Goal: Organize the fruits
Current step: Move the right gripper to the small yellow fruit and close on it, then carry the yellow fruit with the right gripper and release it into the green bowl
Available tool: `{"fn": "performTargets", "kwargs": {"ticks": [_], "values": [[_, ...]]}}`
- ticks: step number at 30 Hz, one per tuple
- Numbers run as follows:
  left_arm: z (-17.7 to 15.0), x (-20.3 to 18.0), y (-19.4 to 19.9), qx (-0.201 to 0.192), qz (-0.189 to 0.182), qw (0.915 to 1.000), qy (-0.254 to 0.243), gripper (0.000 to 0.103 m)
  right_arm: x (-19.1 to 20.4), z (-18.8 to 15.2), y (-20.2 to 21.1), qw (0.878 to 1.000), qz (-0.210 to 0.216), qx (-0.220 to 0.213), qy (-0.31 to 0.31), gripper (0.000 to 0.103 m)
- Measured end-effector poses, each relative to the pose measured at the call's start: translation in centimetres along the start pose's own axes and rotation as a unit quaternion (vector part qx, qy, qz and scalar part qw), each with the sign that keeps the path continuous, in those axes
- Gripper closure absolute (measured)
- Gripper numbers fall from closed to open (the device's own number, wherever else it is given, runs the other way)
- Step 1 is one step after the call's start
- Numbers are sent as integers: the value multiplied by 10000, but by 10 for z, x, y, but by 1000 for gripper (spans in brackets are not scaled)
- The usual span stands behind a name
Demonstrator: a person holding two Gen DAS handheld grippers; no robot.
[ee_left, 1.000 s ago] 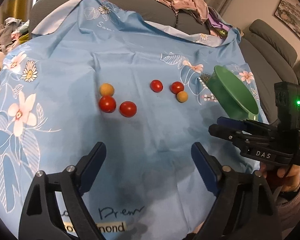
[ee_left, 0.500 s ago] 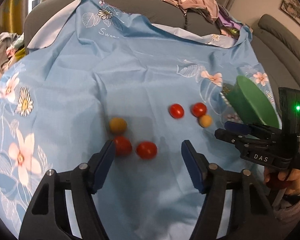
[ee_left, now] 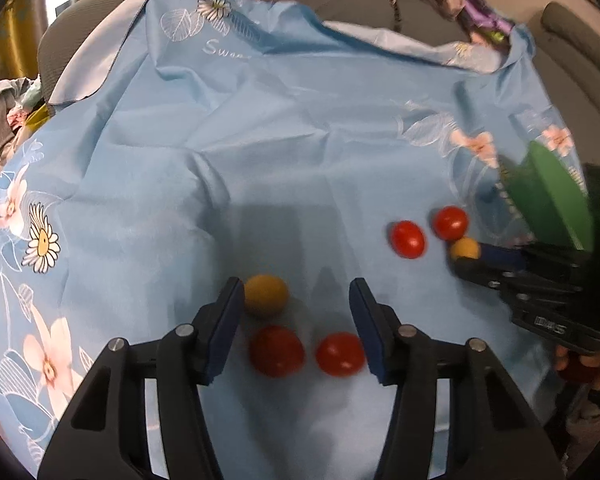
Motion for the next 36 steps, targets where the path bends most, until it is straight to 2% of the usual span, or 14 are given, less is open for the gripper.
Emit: {"fn": "performTargets", "kwargs": {"ticks": [3, 4, 8, 11, 14, 16, 19, 22, 29, 36], "values": [[3, 0, -9, 139, 356, 9991, -196, 65, 0, 1, 1, 9999, 88, -55, -25, 74], [3, 0, -10, 178, 469, 9984, -250, 66, -1, 1, 1, 9999, 123, -68, -42, 74], [7, 0, -18, 401, 707, 9954, -504, 67, -1, 1, 2, 9996, 247, -118, -82, 74], [9, -4, -26, 640, 961, 9892, -899, 64, 0, 1, 3, 9992, 338, -165, -114, 74], [11, -3, -29, 758, 1044, 9862, -1037, 64, 0, 2, 5, 9989, 396, -209, -133, 74], [9, -4, -32, 846, 1063, 9840, -1155, 68, 1, 2, 4, 9988, 433, -216, -119, 74], [11, 1, -33, 920, 805, 9882, -918, 76, 1, 1, 3, 9986, 463, -210, -118, 74], [10, 6, -31, 909, 629, 9916, -670, 76, 0, 0, 4, 9984, 504, -220, -164, 74], [-3, 1, -9, 577, 274, 9975, -311, 76, -1, -4, 12, 9981, 514, -261, -213, 74], [-8, -32, 29, 149, 53, 9989, -439, 76, 1, -11, 35, 9975, 526, -400, -253, 74]]}}
Point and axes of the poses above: each gripper's, at about its wrist camera, not at the fingertips, and y roughly against the way its jaws point, x to its left, z to its top, the point moved 5 cm from there along -y, roughly the way its jaws point, and after that the axes turned 4 degrees about -z, right-handed, at the moved point
